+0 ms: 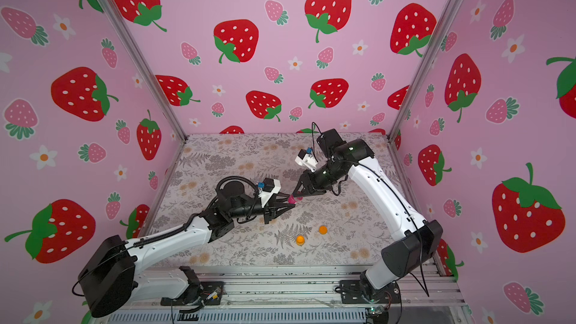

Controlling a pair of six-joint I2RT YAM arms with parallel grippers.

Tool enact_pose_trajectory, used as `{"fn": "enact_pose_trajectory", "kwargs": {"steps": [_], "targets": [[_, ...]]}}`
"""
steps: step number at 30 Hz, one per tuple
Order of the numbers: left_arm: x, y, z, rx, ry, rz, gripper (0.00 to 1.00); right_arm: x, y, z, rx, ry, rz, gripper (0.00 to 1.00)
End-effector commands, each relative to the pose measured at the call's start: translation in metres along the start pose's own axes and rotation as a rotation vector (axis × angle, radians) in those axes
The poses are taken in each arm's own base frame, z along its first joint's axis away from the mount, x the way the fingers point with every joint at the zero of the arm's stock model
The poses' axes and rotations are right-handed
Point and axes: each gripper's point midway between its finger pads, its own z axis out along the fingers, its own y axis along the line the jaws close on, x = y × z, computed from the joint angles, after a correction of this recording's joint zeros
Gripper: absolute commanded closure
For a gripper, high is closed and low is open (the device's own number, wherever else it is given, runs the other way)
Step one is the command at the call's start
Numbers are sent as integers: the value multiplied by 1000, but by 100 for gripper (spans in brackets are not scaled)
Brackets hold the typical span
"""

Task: Close the paint jar lid
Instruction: Close the lid on the paint jar.

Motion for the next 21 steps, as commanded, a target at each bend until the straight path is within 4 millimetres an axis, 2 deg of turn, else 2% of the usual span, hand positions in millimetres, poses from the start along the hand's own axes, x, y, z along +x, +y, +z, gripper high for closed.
{"fn": "enact_pose_trajectory", "kwargs": {"steps": [1,12,21], "targets": [[-29,-9,2,35,-54,74,74,4,8,4,-32,21,-26,73],[-27,-16,3,40,-9,105,74,1,13,10,-65,49,-85,74],[-33,-17,0,29,4,124,74,15,20,25,-45,132,-190,74]]}}
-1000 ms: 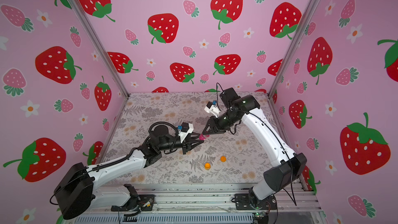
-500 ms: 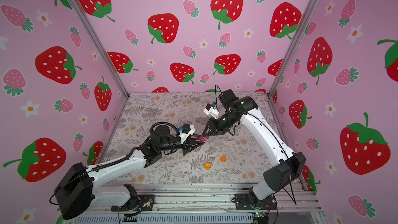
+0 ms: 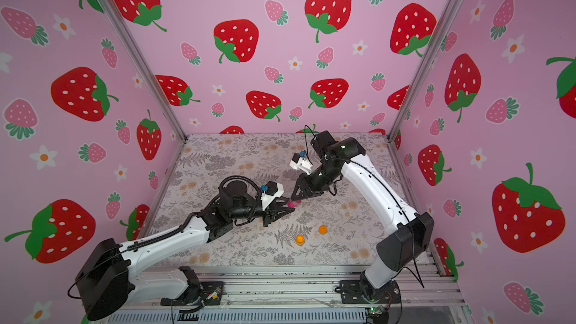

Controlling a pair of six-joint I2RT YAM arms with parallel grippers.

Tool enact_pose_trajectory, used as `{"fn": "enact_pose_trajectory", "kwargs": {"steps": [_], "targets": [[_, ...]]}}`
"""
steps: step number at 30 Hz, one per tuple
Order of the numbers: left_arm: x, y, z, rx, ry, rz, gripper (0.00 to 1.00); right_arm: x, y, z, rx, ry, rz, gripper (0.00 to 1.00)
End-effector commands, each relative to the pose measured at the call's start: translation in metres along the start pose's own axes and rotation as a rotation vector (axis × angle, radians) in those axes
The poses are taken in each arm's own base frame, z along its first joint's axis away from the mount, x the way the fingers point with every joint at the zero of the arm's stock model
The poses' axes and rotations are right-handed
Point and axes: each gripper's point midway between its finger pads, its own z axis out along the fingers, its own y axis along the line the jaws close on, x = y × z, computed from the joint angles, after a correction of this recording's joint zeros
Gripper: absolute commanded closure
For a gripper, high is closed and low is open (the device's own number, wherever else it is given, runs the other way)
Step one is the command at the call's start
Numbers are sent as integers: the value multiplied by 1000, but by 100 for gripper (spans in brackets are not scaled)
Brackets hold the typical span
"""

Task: Close the paint jar lid
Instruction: Close the lid on the paint jar.

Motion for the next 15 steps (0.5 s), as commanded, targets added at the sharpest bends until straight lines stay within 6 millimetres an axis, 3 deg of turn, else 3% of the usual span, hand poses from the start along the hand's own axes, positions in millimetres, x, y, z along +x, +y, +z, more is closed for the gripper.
{"fn": "enact_pose_trajectory", "kwargs": {"steps": [1,6,15], "targets": [[-47,-8,-3,20,-95,110,74,7,23,9,-58,43,-108,74],[-52,-10,-7,18,-93,122,75,10,19,19,-59,68,-148,77],[-62,-13,-14,14,-95,148,75,14,35,31,-197,89,-234,76]]}}
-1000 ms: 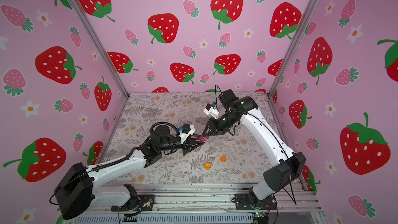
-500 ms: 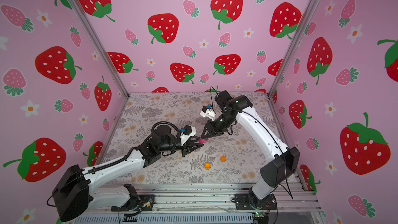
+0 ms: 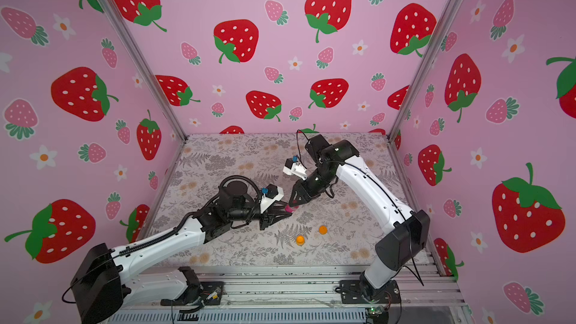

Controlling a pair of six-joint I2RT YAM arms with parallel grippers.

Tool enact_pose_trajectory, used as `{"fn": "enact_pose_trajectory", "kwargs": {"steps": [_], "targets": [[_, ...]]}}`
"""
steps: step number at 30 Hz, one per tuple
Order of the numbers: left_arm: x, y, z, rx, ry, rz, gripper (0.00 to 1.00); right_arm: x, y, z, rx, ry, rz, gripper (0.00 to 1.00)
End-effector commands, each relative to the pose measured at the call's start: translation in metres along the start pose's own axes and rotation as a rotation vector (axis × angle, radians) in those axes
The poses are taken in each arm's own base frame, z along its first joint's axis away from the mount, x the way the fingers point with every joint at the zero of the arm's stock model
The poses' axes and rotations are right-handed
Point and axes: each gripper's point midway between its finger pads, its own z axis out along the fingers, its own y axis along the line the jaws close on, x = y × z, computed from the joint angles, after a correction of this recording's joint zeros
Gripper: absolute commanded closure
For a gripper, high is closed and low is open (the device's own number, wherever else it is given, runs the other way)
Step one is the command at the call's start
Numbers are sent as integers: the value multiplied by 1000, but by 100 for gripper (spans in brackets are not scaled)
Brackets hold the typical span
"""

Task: Close the paint jar lid
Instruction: Close the lid on the paint jar.

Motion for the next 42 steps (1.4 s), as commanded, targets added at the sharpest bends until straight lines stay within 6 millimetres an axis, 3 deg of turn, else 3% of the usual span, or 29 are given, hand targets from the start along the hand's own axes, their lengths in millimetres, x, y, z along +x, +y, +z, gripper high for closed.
{"fn": "enact_pose_trajectory", "kwargs": {"steps": [1,24,33,42], "targets": [[-72,-7,-13,-1,-175,164,75,1,31,19,-184,31,-83,75],[-73,-4,-21,-42,-122,207,76,12,45,42,-268,93,-146,70],[-85,18,-21,-168,-161,210,76,-1,34,50,-220,68,63,69],[-99,38,-34,-319,-227,234,76,-7,25,63,-219,34,271,67]]}}
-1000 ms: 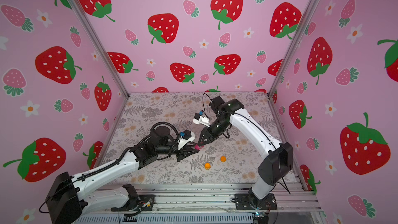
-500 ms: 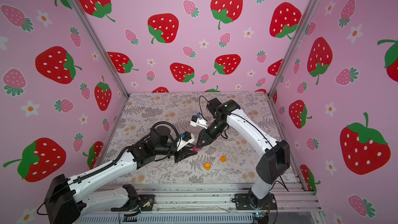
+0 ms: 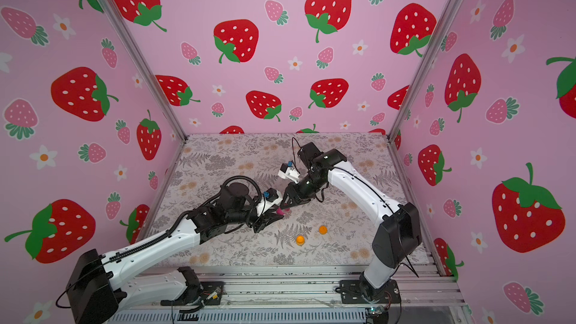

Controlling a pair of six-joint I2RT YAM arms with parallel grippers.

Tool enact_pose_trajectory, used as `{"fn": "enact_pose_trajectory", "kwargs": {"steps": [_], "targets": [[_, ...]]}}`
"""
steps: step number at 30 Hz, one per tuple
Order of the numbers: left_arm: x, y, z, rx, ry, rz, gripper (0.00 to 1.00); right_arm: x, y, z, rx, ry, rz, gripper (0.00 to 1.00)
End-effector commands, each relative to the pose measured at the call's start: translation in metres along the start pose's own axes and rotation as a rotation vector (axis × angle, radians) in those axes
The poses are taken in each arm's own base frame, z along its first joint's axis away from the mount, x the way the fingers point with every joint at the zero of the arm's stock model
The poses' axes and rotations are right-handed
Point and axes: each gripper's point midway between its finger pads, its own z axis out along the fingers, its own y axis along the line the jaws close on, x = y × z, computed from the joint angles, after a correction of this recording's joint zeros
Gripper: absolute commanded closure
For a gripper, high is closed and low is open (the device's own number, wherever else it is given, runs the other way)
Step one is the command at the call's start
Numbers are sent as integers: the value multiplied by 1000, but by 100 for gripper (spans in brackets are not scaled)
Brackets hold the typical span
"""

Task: Close the paint jar lid
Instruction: Close the lid on the paint jar.

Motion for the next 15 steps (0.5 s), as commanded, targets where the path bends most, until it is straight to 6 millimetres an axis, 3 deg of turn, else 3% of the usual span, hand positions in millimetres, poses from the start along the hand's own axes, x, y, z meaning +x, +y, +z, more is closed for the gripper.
{"fn": "enact_pose_trajectory", "kwargs": {"steps": [1,8,15], "targets": [[-129,24,-43,-183,-455,180,76,15,29,21,-131,68,110,66],[-126,18,-48,-163,-462,171,76,15,29,18,-119,29,124,61],[-104,6,-35,-92,-434,111,76,8,40,-2,-119,6,102,54]]}}
